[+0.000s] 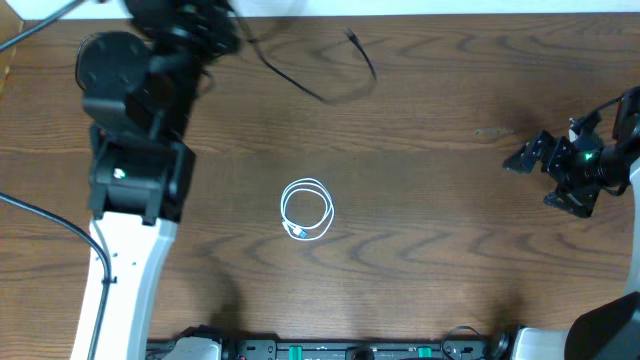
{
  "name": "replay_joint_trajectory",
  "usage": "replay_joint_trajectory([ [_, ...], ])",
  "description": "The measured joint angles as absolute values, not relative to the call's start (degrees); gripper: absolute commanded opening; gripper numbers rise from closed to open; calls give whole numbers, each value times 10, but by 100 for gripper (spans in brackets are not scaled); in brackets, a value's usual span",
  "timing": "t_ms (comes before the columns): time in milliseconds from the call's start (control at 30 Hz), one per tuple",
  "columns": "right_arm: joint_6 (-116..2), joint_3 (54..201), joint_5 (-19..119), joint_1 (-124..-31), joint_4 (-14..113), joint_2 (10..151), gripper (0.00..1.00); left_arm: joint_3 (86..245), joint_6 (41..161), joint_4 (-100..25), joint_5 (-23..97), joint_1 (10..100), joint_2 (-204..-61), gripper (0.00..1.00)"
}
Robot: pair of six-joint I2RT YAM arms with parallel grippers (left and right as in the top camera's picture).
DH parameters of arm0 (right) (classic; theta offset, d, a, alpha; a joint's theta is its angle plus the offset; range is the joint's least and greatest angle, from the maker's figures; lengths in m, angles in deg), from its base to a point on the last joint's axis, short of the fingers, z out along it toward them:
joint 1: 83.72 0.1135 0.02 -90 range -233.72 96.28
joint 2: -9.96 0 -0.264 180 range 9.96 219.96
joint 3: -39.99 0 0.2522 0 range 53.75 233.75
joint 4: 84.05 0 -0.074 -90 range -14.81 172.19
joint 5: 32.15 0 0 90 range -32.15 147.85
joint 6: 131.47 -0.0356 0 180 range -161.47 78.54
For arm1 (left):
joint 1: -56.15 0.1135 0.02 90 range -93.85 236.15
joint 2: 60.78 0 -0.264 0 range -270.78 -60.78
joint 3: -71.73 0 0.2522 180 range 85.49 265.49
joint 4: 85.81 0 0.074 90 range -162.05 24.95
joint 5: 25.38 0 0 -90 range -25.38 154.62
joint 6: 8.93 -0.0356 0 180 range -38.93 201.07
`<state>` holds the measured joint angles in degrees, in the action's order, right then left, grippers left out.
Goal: Untangle cables
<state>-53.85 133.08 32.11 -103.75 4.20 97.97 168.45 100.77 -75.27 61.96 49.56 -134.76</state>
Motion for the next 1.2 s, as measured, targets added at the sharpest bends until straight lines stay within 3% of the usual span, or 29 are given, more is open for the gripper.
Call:
replay_joint_trajectory([
  [233, -536, 1331, 321, -1038, 42, 980, 99, 1684, 1019, -753, 734, 606, -1401, 7],
  [533, -533, 1331, 321, -1038, 43, 980, 99, 1684, 1018, -767, 781, 714, -1498, 8],
  [833, -533, 1331, 321, -1038, 51, 980, 99, 1684, 1018, -750, 785, 760, -1564, 8],
  [1200, -533, 1331, 321, -1038, 56, 980, 99, 1684, 1021, -642, 835, 762, -1615, 7],
])
